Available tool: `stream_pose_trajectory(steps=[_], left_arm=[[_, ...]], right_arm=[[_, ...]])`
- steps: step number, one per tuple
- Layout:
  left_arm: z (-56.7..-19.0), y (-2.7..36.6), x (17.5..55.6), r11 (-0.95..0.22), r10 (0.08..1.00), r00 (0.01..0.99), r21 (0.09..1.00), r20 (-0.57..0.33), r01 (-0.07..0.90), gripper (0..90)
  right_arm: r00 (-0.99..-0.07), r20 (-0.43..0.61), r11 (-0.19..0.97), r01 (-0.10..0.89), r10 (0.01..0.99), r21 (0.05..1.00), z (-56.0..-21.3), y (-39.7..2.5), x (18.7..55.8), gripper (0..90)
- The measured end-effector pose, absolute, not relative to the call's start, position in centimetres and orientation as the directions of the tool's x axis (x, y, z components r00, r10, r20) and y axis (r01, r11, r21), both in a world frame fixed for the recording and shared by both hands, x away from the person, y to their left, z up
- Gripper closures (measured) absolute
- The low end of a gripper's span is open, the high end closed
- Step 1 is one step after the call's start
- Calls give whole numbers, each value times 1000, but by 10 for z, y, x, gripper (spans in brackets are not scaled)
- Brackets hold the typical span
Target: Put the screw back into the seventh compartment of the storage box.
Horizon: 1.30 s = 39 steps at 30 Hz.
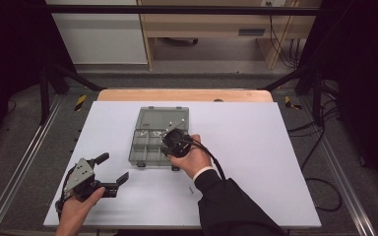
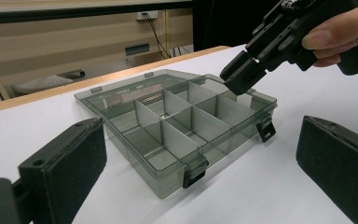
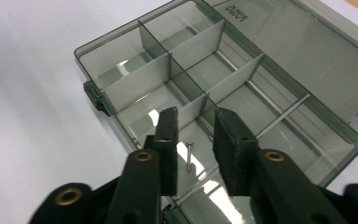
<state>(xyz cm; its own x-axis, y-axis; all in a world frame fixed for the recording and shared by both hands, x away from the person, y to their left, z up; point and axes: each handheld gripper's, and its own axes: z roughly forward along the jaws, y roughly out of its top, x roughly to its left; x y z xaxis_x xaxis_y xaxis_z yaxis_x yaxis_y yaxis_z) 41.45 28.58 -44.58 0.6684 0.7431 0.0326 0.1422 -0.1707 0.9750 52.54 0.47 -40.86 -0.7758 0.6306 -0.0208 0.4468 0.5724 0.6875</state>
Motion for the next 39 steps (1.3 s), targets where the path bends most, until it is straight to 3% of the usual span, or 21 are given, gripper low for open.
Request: stream_pose_trajectory(steps=[6,12,16,20,39], left_arm=[[-446,286,415,-171,743,669,975,32,142,14],[-446,286,414,-171,743,669,975,33,142,14],[-446,286,414,-171,743,669,975,32,143,14],[-446,286,414,-172,743,668,975,33,143,13],[-446,285,414,-172,744,667,975,34,143,14]], right_arm=[[-769,-44,577,439,638,688,-405,3,521,515],[-774,-78,607,426,628,671,-399,0,512,242],[-772,-77,602,424,631,677,-397,-3,505,161],[-784,-87,618,410,615,670,-396,-14,492,127],[-767,-78,647,477,637,596,-411,-66,456,143]])
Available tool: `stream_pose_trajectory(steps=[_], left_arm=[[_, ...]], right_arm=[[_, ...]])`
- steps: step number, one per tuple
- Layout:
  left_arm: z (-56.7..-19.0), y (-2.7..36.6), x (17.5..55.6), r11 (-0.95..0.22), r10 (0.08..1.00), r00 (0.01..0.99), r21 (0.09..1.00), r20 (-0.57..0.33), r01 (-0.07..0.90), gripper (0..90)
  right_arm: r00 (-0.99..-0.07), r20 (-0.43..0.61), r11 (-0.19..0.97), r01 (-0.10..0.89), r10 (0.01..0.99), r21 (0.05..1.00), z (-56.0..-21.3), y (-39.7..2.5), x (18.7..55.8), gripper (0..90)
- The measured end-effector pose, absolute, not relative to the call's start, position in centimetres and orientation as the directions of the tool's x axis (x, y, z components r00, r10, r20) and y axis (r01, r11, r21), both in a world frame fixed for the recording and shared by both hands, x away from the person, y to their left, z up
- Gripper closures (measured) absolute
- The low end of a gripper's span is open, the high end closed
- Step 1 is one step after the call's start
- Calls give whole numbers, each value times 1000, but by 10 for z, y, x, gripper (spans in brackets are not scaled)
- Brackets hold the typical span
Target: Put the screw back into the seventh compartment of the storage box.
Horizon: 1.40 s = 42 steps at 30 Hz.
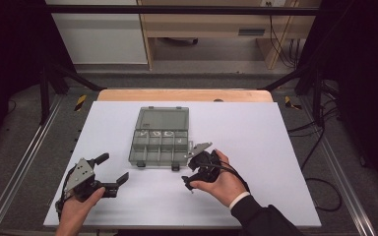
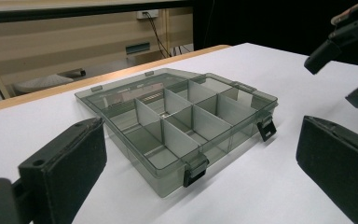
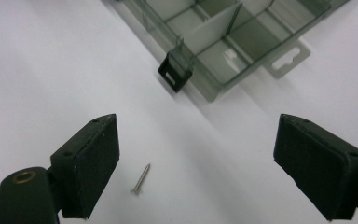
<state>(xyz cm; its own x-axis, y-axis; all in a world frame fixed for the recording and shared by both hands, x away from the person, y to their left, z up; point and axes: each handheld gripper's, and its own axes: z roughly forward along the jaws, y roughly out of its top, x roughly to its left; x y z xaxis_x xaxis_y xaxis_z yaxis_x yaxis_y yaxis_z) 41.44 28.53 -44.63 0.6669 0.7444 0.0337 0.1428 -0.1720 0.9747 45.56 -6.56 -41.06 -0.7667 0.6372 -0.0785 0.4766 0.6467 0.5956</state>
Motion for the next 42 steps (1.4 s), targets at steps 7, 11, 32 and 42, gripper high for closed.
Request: stream_pose_trajectory(steps=[7,11,32,42], left_arm=[[-446,285,414,-171,744,667,975,33,143,14],[-446,285,414,-173,743,668,974,34,144,14],[-446,286,415,-174,744,668,974,34,144,14],[-446,286,415,-173,745,666,974,35,143,14]], right_arm=[[-762,-56,650,508,645,566,-427,-70,449,149],[-763,-36,658,531,645,533,-436,-68,447,111],[-769,10,675,568,640,470,-450,-64,450,257],[-777,20,676,560,629,479,-450,-62,448,481]])
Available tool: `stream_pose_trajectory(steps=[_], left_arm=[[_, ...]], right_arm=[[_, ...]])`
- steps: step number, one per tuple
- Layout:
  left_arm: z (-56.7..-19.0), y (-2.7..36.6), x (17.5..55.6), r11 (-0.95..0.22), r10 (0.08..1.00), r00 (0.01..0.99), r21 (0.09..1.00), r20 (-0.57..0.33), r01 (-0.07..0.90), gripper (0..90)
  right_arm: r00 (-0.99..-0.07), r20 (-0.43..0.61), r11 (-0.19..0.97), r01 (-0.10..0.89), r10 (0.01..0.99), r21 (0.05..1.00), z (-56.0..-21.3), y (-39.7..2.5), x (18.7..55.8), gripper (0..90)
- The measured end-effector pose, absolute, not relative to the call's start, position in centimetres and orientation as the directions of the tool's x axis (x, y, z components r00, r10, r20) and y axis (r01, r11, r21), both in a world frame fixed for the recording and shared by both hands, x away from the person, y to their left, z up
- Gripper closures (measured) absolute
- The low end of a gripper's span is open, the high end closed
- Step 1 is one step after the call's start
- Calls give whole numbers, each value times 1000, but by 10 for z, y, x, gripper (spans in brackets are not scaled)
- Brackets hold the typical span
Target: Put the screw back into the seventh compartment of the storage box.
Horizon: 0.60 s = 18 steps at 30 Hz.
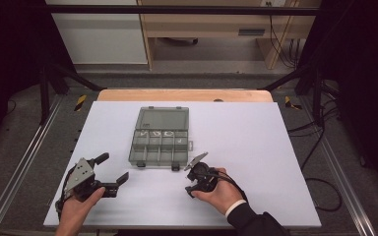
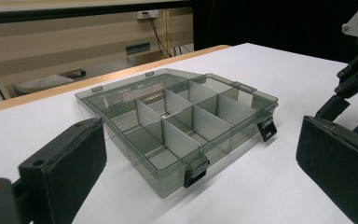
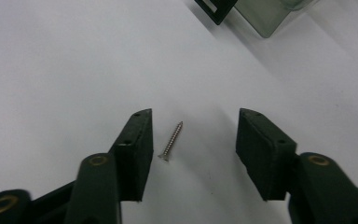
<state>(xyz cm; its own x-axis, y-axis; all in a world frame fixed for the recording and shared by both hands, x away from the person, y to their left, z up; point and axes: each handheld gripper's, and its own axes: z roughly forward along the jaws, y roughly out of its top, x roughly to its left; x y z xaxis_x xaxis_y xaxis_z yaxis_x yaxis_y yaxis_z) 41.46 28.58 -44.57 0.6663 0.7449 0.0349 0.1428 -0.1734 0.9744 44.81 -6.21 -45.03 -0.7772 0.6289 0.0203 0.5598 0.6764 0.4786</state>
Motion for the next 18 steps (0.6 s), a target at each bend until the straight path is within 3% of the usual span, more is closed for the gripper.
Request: stream_pose_trajectory(steps=[9,18], left_arm=[[-446,286,415,-174,745,666,974,35,144,14],[-446,286,415,-175,745,666,974,35,144,14]], right_arm=[[-786,40,683,561,617,469,-453,-58,447,684],[-801,39,701,546,598,458,-455,-58,445,812]])
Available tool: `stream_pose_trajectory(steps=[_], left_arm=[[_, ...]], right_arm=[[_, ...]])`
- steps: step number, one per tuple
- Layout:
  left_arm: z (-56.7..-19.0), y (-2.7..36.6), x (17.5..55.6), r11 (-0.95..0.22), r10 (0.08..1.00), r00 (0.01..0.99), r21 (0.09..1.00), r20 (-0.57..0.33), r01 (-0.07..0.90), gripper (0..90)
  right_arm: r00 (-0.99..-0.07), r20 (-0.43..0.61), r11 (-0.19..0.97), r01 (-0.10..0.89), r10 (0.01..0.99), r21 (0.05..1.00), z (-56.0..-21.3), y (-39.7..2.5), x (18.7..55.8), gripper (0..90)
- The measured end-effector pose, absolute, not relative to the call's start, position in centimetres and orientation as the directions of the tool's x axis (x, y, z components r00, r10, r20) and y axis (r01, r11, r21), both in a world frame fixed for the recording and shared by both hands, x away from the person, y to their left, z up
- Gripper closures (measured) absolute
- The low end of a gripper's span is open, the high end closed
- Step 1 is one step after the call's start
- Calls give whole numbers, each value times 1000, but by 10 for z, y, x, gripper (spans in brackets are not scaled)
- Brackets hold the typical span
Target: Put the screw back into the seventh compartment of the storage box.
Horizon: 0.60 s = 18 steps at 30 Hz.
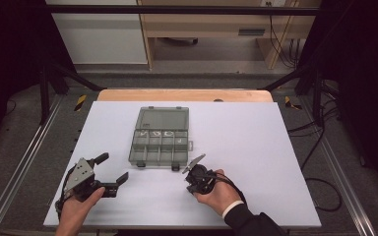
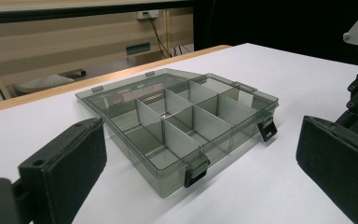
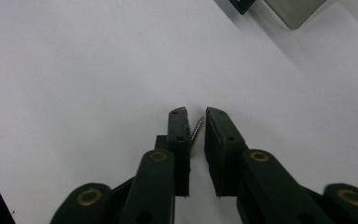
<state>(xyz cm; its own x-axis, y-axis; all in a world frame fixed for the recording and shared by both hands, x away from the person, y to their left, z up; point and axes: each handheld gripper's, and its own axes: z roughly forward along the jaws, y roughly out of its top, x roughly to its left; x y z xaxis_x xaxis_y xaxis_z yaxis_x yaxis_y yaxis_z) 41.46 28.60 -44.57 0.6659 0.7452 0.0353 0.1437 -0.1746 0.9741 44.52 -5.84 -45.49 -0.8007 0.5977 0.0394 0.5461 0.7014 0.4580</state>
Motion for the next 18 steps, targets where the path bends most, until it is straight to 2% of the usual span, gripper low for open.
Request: stream_pose_trajectory(steps=[5,18], left_arm=[[-446,286,415,-174,745,666,974,35,144,14],[-446,286,415,-175,745,666,974,36,143,14]], right_arm=[[-800,48,699,550,598,457,-455,-59,445,872],[-805,47,696,539,591,474,-451,-61,447,876]])
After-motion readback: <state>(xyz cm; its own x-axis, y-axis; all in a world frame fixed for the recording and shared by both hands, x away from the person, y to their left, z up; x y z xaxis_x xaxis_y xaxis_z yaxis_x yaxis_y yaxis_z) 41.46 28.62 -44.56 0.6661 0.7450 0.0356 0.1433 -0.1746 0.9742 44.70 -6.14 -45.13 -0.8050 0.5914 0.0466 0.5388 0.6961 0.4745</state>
